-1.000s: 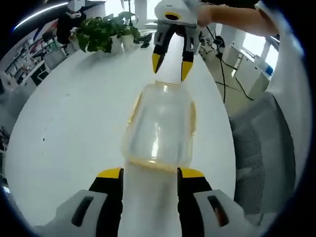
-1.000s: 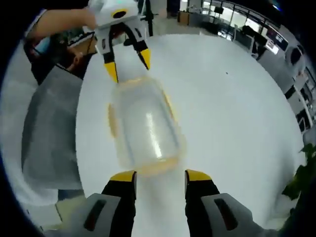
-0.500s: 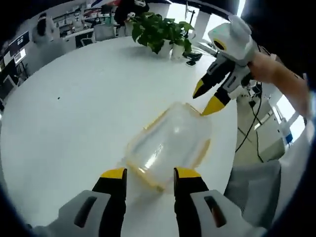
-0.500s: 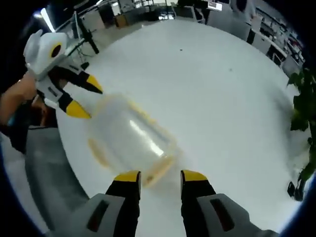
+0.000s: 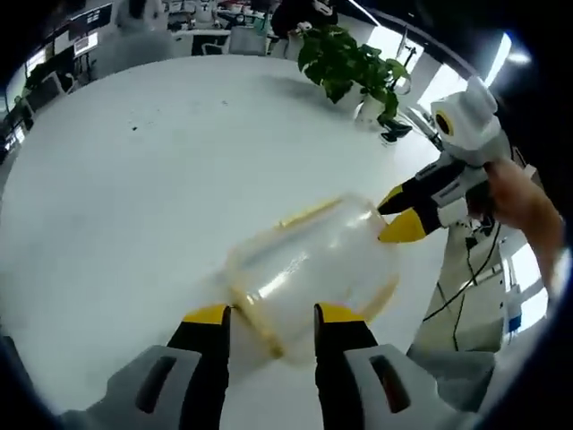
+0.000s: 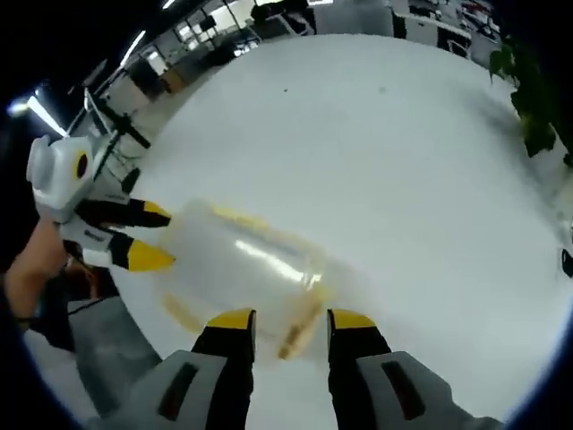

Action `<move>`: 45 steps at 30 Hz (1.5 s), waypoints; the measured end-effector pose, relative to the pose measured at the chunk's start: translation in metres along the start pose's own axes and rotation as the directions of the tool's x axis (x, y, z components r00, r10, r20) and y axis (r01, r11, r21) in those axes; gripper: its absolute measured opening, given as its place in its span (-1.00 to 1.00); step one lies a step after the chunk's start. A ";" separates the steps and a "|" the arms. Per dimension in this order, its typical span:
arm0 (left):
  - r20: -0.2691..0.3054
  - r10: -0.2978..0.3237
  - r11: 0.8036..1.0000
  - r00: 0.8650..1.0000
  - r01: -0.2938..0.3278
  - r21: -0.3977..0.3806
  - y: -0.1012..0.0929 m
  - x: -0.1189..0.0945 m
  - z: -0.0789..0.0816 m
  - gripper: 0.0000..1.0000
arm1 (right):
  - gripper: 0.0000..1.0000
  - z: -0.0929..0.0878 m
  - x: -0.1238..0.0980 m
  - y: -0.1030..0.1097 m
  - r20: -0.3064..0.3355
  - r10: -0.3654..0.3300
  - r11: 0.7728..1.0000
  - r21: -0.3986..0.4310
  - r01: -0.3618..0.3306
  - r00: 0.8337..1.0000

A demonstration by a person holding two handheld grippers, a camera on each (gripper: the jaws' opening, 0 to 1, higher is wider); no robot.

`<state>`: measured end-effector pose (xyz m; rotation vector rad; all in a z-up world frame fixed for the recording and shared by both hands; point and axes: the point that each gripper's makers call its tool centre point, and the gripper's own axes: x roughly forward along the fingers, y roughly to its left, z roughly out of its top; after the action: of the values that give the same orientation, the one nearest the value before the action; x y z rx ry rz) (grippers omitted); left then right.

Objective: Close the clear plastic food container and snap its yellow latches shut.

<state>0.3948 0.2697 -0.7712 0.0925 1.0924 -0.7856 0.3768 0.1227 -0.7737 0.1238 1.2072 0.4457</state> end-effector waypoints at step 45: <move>-0.006 -0.072 0.997 0.997 0.072 0.002 -0.001 0.003 0.000 -0.29 | -0.38 -0.001 0.002 0.007 -0.063 -0.026 0.992 -0.122 0.018 0.998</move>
<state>0.3943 0.2673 -0.7734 0.0577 1.1050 -0.8511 0.3750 0.1301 -0.7737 -0.0086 1.2405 0.5059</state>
